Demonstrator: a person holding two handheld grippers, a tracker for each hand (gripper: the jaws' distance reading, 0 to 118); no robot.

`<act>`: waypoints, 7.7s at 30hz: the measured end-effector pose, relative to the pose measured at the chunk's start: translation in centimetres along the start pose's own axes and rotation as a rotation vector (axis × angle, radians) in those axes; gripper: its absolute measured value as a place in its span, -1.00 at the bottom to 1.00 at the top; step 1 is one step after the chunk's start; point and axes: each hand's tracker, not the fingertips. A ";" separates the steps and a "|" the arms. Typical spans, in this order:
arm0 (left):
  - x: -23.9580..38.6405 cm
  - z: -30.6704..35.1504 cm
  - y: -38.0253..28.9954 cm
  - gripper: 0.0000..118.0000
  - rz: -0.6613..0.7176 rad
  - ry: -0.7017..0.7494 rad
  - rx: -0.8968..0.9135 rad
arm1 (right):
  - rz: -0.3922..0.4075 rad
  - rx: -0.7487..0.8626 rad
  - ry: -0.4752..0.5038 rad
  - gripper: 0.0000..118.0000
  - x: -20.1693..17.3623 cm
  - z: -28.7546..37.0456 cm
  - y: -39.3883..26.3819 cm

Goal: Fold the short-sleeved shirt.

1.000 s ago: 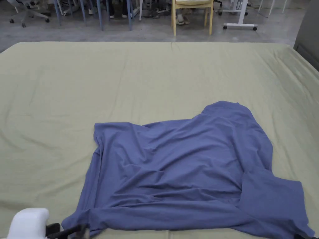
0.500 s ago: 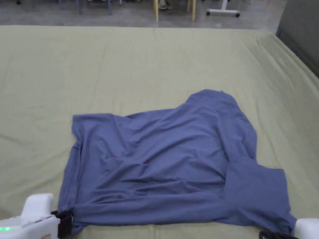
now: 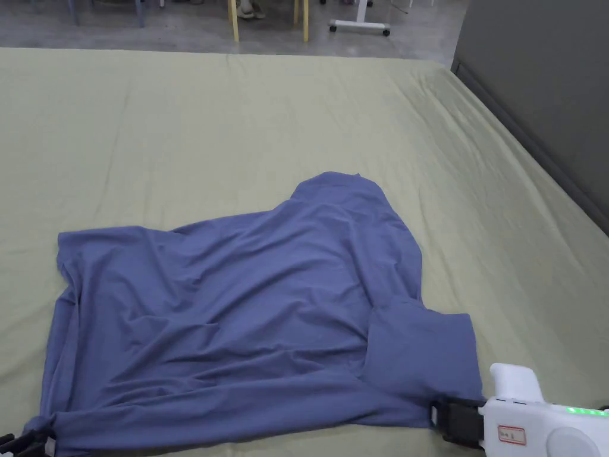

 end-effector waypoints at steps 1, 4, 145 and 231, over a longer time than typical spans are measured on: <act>-0.2 0.0 0.2 -0.83 0.002 -0.002 -0.003 | 0.035 0.027 -0.059 -0.32 -0.7 0.2 -0.1; 0.3 0.7 0.2 -0.83 0.009 -0.004 0.009 | 0.080 0.115 0.063 -0.78 -2.2 2.4 -0.3; 0.0 14.5 0.8 -1.00 0.028 0.046 0.281 | 0.242 0.272 0.113 -0.96 -7.3 13.5 -1.4; -1.8 -6.1 5.6 -1.00 -0.176 0.117 -0.148 | 0.135 0.035 0.003 -0.96 -0.7 1.0 3.9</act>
